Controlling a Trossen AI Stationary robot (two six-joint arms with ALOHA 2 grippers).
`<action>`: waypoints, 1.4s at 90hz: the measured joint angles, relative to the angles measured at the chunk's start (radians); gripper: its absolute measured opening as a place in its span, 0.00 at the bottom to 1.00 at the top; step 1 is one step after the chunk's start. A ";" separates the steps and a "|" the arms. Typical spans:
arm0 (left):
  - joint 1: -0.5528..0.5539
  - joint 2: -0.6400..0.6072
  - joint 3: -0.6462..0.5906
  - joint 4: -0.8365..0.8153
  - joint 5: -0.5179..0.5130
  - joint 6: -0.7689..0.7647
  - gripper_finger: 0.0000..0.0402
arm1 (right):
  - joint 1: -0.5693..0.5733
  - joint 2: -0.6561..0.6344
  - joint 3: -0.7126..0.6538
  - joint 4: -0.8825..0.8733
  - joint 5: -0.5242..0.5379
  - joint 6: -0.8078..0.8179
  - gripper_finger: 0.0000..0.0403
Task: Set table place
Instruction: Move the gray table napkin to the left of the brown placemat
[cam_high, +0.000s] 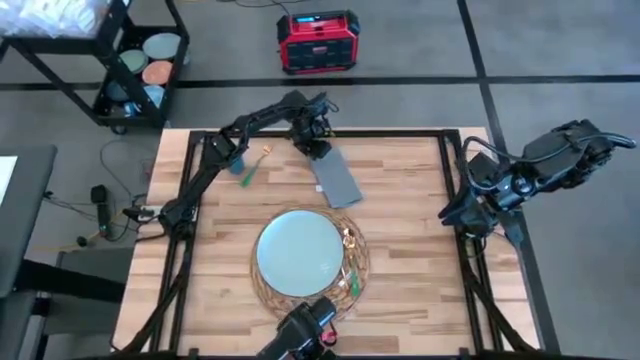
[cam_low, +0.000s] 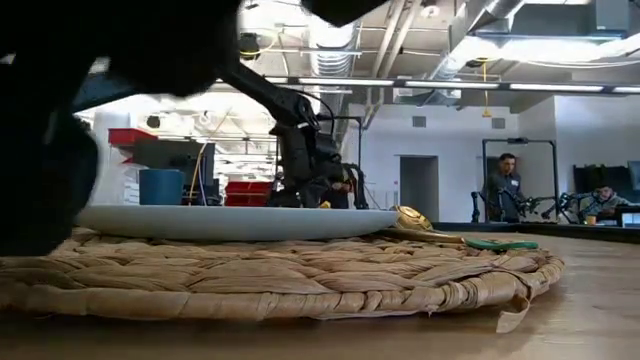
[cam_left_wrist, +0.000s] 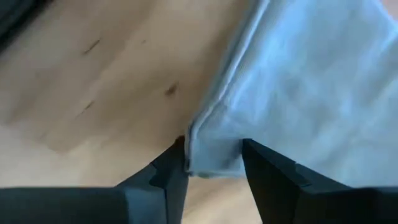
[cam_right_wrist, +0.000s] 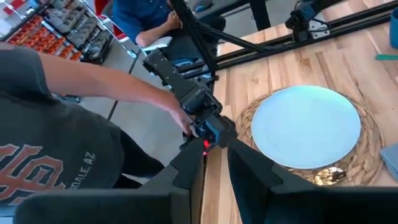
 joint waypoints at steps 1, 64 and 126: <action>-0.001 0.001 0.000 0.000 0.009 0.000 0.28 | 0.000 0.000 0.000 0.001 0.000 0.000 0.15; 0.024 -0.106 -0.004 -0.174 -0.161 0.072 0.00 | 0.000 0.009 0.000 0.041 0.057 -0.044 0.11; 0.024 -0.432 -0.512 -0.211 -0.367 0.093 0.00 | 0.100 0.027 0.000 0.053 0.083 -0.047 0.05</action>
